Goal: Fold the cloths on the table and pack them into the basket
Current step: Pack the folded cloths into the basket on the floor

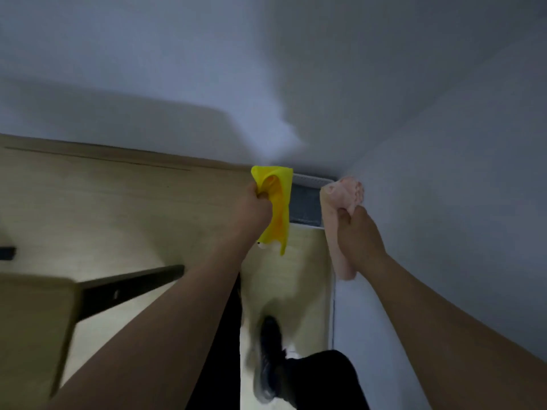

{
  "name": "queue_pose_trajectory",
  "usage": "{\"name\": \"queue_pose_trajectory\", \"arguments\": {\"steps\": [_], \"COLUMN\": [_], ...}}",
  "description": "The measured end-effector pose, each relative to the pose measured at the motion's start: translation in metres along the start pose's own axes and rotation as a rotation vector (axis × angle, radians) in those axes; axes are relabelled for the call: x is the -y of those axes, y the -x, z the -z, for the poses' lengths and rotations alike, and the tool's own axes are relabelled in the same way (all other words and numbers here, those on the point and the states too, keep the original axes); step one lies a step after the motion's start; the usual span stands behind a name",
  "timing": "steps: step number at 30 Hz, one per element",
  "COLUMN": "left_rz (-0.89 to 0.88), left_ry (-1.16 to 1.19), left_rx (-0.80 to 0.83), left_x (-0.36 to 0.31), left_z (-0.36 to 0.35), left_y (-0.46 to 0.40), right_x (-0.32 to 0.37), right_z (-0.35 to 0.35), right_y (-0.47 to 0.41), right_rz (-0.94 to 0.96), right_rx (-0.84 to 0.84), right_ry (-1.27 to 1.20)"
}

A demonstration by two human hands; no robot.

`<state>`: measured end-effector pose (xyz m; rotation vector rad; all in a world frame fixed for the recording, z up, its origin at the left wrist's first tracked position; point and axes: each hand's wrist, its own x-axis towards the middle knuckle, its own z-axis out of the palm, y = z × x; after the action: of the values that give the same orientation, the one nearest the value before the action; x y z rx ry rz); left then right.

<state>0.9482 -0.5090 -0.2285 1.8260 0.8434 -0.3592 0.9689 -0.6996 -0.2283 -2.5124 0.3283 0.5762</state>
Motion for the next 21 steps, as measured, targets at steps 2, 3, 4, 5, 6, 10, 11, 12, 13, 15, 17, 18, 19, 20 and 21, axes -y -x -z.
{"name": "queue_pose_trajectory", "arguments": {"steps": [2,3,4,5,6,10,11,12,13,15,17,18,19,20,21], "left_rz": [0.009,0.008,-0.002,-0.003,-0.016,-0.049,-0.066,-0.093,-0.113,-0.173,-0.225,-0.251,-0.264,-0.268,-0.27], "left_ry": [-0.031,-0.057,-0.093,-0.128,-0.159,-0.295,-0.344,-0.38,-0.396,-0.446,-0.502,-0.526,-0.546,-0.566,-0.593], "left_rx": [0.026,0.032,0.028,0.015,0.007,0.036,0.044,0.036,0.035,0.045,0.03,0.018,0.008,0.003,-0.002], "left_x": [0.011,0.019,0.028,0.042,0.054,0.107,0.12,0.134,0.146,0.168,0.181,0.187,0.192,0.196,0.198], "left_z": [-0.026,-0.04,-0.055,-0.074,-0.089,-0.153,-0.169,-0.184,-0.199,-0.226,-0.244,-0.252,-0.258,-0.261,-0.263], "left_y": [-0.045,-0.069,-0.093,-0.121,-0.146,-0.228,-0.247,-0.265,-0.285,-0.319,-0.345,-0.355,-0.363,-0.37,-0.376], "right_x": [-0.017,-0.026,-0.036,-0.05,-0.062,-0.112,-0.122,-0.133,-0.142,-0.159,-0.171,-0.176,-0.18,-0.182,-0.182], "right_z": [-0.026,-0.042,-0.059,-0.08,-0.099,-0.172,-0.188,-0.204,-0.22,-0.25,-0.271,-0.28,-0.287,-0.292,-0.294], "right_y": [-0.039,-0.06,-0.081,-0.106,-0.127,-0.206,-0.225,-0.244,-0.265,-0.306,-0.339,-0.352,-0.362,-0.369,-0.373], "right_rz": [-0.006,-0.008,-0.005,-0.004,-0.001,-0.023,-0.033,-0.044,-0.051,-0.039,-0.047,-0.08,-0.12,-0.153,-0.172], "right_rx": [0.033,0.05,0.06,0.074,0.089,0.131,0.139,0.145,0.147,0.145,0.151,0.167,0.189,0.214,0.238], "right_ry": [-0.012,-0.034,-0.052,-0.069,-0.079,-0.121,-0.141,-0.149,-0.154,-0.191,-0.255,-0.309,-0.375,-0.433,-0.472]}}
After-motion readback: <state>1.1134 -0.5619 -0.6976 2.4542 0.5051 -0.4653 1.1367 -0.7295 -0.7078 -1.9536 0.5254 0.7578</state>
